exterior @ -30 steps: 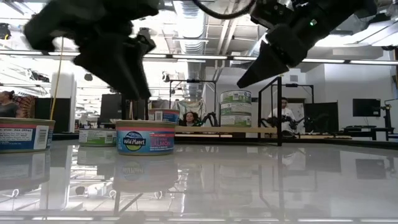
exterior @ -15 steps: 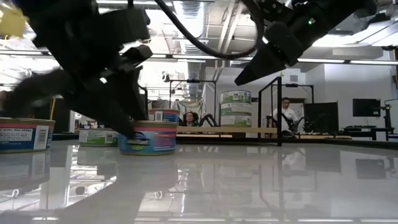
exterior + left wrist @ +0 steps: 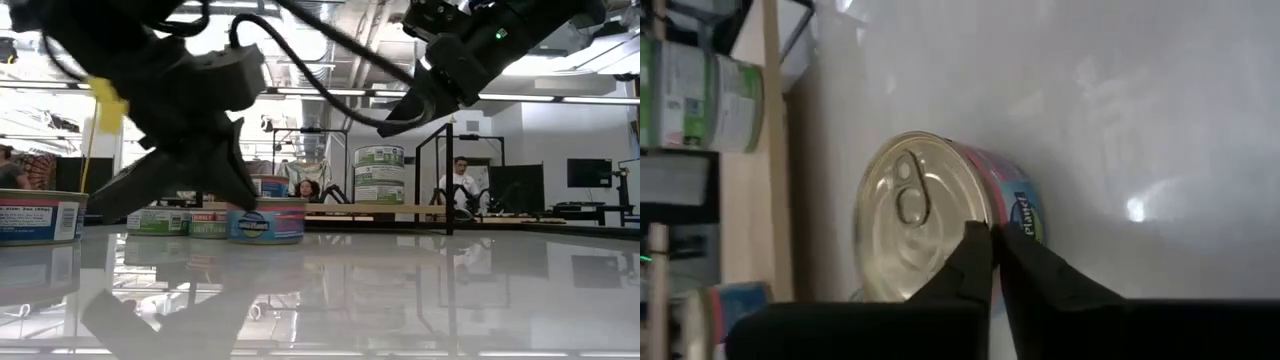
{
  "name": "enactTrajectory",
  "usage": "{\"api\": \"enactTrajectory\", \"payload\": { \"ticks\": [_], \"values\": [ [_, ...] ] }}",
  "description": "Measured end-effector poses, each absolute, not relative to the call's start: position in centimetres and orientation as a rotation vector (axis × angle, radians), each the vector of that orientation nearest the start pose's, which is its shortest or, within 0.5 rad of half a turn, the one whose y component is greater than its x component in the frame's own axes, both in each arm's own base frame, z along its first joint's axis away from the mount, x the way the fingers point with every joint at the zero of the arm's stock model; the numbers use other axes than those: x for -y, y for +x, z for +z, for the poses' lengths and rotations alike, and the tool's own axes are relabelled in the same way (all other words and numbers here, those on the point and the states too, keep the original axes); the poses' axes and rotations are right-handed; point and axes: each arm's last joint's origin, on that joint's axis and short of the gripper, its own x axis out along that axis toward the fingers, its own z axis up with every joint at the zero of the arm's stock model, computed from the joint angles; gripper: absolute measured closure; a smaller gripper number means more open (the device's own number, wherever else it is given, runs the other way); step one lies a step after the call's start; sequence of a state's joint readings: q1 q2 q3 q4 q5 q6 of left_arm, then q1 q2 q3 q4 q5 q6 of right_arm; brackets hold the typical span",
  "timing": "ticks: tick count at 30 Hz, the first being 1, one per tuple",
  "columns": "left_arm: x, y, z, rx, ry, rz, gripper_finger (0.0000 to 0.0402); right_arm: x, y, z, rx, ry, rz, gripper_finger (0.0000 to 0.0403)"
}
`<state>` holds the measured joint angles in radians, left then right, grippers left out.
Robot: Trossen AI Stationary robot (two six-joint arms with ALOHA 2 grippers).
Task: Stack canned seafood by type on shelf
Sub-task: Stack the blue pink tuna can on top of the blue pink tuna can on the shelf
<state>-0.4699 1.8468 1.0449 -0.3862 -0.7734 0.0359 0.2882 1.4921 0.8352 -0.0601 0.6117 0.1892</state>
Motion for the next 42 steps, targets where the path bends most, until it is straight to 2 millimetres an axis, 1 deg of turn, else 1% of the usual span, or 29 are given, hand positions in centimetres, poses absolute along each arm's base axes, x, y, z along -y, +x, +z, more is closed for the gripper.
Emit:
{"api": "enactTrajectory", "payload": {
  "ticks": [4, 8, 10, 11, 13, 17, 20, 22, 24, 26, 28, 31, 33, 35, 38, 42],
  "values": [
    [13.2, 31.4, 14.1, -0.988, 0.671, 0.213, 0.0398, -6.9, 29.1, 20.4, -0.613, -0.127, -0.37, 0.0108],
    [13.9, 31.3, 14.1, -0.994, 0.621, 0.151, 0.0401, -6.9, 29.1, 20.4, -0.614, -0.128, -0.37, 0.0108],
    [14.1, 31.1, 13.5, -1.029, 0.597, 0.109, 0.0401, -6.9, 29.1, 20.4, -0.616, -0.128, -0.37, 0.0108],
    [14.2, 31.1, 13.6, -1.028, 0.577, 0.101, 0.0401, -6.9, 29.1, 20.4, -0.616, -0.128, -0.37, 0.0108],
    [14.2, 31.3, 14.1, -1.01, 0.549, 0.121, 0.0401, -6.9, 29.1, 20.4, -0.615, -0.124, -0.371, 0.0108],
    [14.2, 31.5, 14.2, -1.0, 0.528, 0.15, 0.0401, -6.9, 29.1, 20.4, -0.613, -0.111, -0.373, 0.0108],
    [14.4, 31.8, 15.0, -0.986, 0.494, 0.13, 0.0401, -7.3, 28.8, 20.3, -0.638, -0.077, -0.351, 0.0108],
    [14.4, 31.6, 15.8, -1.009, 0.48, 0.112, 0.0401, -7.8, 27.9, 20.5, -0.68, -0.031, -0.34, 0.0108],
    [14.5, 31.2, 17.0, -1.008, 0.446, 0.091, 0.0401, -8.5, 27.0, 21.2, -0.687, 0.022, -0.34, 0.0108],
    [14.4, 30.6, 18.4, -0.986, 0.417, 0.069, 0.0401, -9.3, 26.2, 21.4, -0.711, -0.009, -0.31, 0.0108],
    [14.5, 30.3, 19.8, -0.931, 0.367, 0.08, 0.0401, -10.1, 25.6, 21.1, -0.741, -0.068, -0.279, 0.0108],
    [14.5, 30.1, 21.3, -0.849, 0.261, 0.129, 0.0393, -10.7, 25.3, 21.5, -0.698, -0.052, -0.308, 0.0108],
    [14.4, 30.1, 21.8, -0.818, 0.218, 0.139, 0.0372, -10.7, 25.5, 21.5, -0.667, -0.023, -0.343, 0.0108],
    [14.5, 30.2, 22.1, -0.79, 0.18, 0.145, 0.0339, -10.7, 25.7, 21.1, -0.669, -0.02, -0.361, 0.0108],
    [14.6, 30.5, 22.4, -0.741, 0.149, 0.17, 0.027, -10.8, 26.3, 20.4, -0.662, -0.004, -0.383, 0.0108],
    [14.2, 31.6, 22.4, -0.668, 0.092, 0.21, 0.0167, -11.3, 26.8, 18.6, -0.722, -0.01, -0.361, 0.0108]
  ]
}}
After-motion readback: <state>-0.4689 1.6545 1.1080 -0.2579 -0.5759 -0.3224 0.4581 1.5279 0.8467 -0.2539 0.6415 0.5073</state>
